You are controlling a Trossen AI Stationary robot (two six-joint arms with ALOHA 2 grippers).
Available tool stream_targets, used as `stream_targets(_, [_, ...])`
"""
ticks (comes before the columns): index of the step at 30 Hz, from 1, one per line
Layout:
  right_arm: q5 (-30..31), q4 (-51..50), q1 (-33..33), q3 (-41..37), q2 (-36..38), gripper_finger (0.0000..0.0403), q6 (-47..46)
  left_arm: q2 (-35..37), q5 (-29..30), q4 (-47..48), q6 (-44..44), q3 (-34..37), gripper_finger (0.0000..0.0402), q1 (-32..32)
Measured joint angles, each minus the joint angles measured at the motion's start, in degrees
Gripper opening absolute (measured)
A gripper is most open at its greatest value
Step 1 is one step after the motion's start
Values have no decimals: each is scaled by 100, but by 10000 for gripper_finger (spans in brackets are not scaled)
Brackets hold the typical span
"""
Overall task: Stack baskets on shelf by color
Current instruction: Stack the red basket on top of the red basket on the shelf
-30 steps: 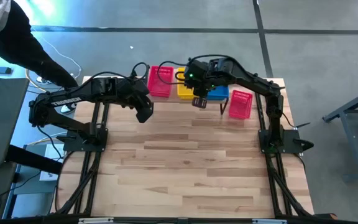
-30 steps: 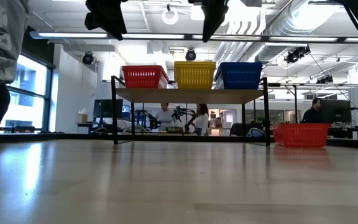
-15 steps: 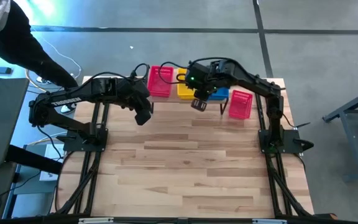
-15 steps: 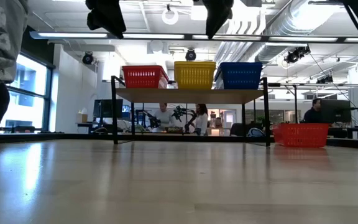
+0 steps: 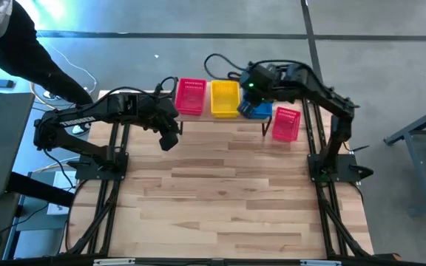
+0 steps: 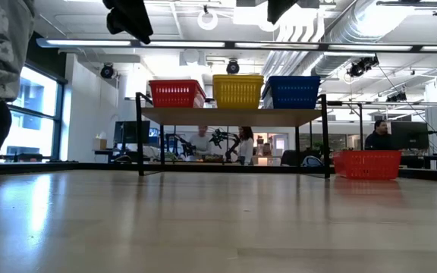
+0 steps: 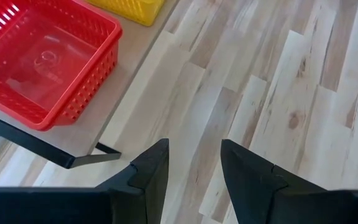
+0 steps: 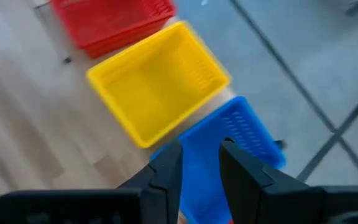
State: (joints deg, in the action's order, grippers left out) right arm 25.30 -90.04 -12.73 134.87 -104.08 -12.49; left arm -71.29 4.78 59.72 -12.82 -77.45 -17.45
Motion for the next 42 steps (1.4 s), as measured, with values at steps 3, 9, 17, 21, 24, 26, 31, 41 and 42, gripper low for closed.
stream_targets(3, [388,2,0,0,192,92,-62,0,15,0,0,0,136,0])
stream_targets(9, [1049,11,-2,-284,677,92,-327,0,56,0,103,0,136,0])
stream_targets(17, [1797,-2,-164,-2477,1989,92,-1242,0,57,0,105,0,136,-2])
stream_targets(21, [1734,63,-446,-3513,2640,92,-1898,0,57,0,105,0,136,-2])
stream_targets(24, [1522,268,-765,-4121,3074,92,-2220,0,57,0,105,0,136,-2])
stream_targets(26, [1321,437,-1042,-4441,3318,92,-2394,0,57,0,105,0,136,-2])
stream_targets(31, [769,882,-1879,-5009,3681,92,-2750,-2,187,0,155,0,136,-2])
stream_targets(41, [-540,1381,-3632,-5586,3499,92,-2226,-4,389,-2,256,0,136,-7])
stream_targets(42, [-649,1406,-3761,-5651,3473,92,-2143,-4,389,-2,256,0,136,-7])
